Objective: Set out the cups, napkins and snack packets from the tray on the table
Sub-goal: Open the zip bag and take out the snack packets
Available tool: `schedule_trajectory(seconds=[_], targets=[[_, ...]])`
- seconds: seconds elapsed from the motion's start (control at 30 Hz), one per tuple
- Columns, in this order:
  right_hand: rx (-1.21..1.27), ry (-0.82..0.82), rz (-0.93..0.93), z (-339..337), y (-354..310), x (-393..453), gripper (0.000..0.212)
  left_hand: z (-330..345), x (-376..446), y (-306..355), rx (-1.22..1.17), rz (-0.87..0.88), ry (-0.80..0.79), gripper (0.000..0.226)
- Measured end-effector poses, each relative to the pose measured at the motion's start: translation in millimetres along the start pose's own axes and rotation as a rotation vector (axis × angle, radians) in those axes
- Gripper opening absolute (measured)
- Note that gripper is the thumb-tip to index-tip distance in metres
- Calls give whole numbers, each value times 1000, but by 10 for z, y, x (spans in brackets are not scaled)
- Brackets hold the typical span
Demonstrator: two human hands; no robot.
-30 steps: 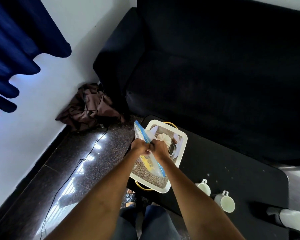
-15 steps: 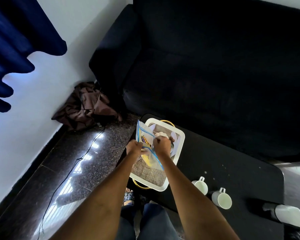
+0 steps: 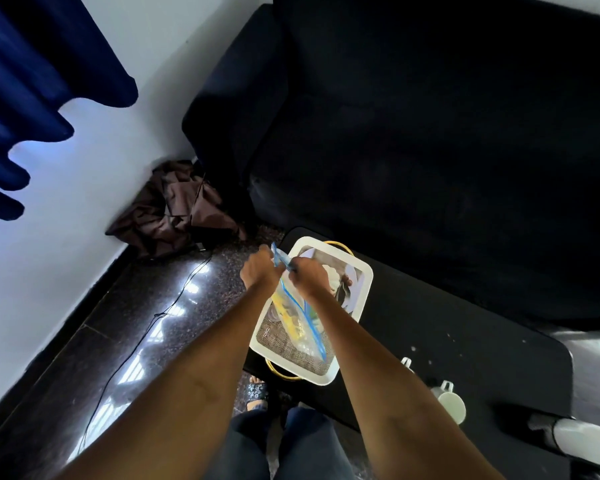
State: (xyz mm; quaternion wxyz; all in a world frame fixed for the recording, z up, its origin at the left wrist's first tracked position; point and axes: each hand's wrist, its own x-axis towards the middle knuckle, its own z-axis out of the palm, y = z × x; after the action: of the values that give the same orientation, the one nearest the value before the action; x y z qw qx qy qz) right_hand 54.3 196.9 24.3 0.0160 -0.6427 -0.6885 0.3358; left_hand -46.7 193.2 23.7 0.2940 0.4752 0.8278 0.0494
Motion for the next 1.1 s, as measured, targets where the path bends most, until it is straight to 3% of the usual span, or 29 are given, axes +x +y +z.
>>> schedule_trajectory(seconds=[0.13, 0.27, 0.33, 0.47, 0.53, 0.6, 0.7, 0.87, 1.1], targets=[[-32, 12, -16, -19, 30, 38, 22, 11, -13, 32, 2, 46, 39, 27], [118, 262, 154, -139, 302, 67, 20, -40, 8, -108, -68, -100, 101, 21], [115, 261, 137, -120, 344, 19, 18, -40, -24, -127, -112, -134, 91, 25], [26, 22, 206, 64, 331, -119, 33, 135, -270, -107, -105, -227, -117, 58], [-94, -159, 248, 136, 347, -203, 44, 280, -408, -143, -211, -335, -343, 48], [-93, -289, 257, 160, 362, -265, 45, 399, -517, -174, -333, -390, -589, 20], [7, -375, 281, 132, 383, -327, 38, 461, -524, -194, -337, -334, -640, 28], [-7, 82, 399, -146, 719, -409, 30, 269, -228, -453, -131, -300, -413, 33], [22, 194, 464, -230, 790, -414, 33, 125, -186, -385, 11, -302, -621, 35]])
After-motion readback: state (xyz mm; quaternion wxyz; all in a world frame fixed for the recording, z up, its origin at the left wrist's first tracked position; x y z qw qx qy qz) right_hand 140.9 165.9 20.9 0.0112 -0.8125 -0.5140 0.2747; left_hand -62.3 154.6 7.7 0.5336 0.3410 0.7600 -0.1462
